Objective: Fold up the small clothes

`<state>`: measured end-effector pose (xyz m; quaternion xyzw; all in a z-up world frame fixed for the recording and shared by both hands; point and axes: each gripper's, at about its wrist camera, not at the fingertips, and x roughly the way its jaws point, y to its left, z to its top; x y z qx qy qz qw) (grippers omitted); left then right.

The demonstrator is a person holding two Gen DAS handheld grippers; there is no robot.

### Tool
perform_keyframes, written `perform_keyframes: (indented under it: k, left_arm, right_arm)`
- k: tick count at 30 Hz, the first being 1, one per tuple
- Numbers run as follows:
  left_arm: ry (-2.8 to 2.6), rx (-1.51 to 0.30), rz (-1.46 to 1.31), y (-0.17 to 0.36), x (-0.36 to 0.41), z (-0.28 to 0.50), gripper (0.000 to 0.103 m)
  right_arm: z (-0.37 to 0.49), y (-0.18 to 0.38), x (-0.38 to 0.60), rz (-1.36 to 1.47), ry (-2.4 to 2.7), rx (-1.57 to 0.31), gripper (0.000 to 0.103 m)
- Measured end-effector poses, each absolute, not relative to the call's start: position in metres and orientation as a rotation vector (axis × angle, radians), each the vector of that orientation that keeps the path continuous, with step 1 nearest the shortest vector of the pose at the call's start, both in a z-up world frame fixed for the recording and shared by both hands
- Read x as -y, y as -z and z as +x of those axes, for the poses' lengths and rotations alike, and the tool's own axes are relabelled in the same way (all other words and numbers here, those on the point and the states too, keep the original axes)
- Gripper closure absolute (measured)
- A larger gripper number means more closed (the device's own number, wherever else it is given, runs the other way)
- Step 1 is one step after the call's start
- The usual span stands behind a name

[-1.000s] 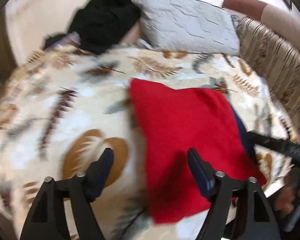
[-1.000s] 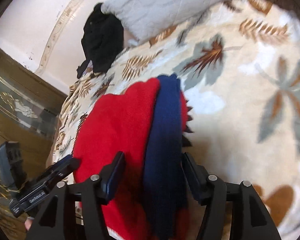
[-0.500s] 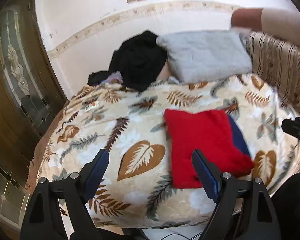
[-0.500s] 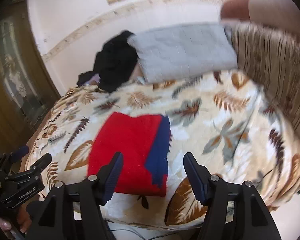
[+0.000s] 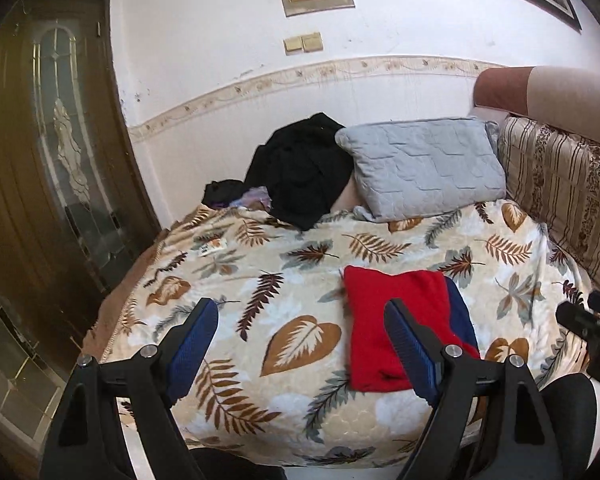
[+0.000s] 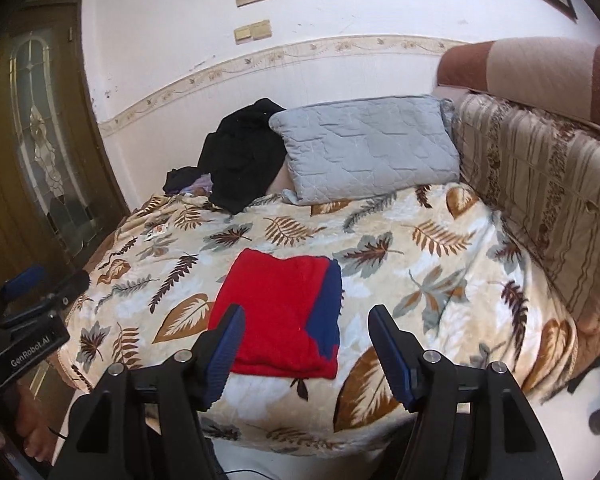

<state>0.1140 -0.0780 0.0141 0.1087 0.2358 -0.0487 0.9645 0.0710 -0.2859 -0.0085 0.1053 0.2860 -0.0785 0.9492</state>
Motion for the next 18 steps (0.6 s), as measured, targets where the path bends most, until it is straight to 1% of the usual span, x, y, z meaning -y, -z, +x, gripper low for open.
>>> perform_keyframes:
  k: [4, 18]
  left_arm:
    - [0.091, -0.471, 0.209, -0.019, 0.075, 0.104, 0.018]
    - [0.06, -0.423, 0.198, -0.034, 0.065, 0.072, 0.018]
  right_arm:
    - [0.059, 0.009, 0.28, 0.219, 0.17, -0.608, 0.035]
    - [0.028, -0.002, 0.267, 0.234, 0.179, -0.592, 0.035]
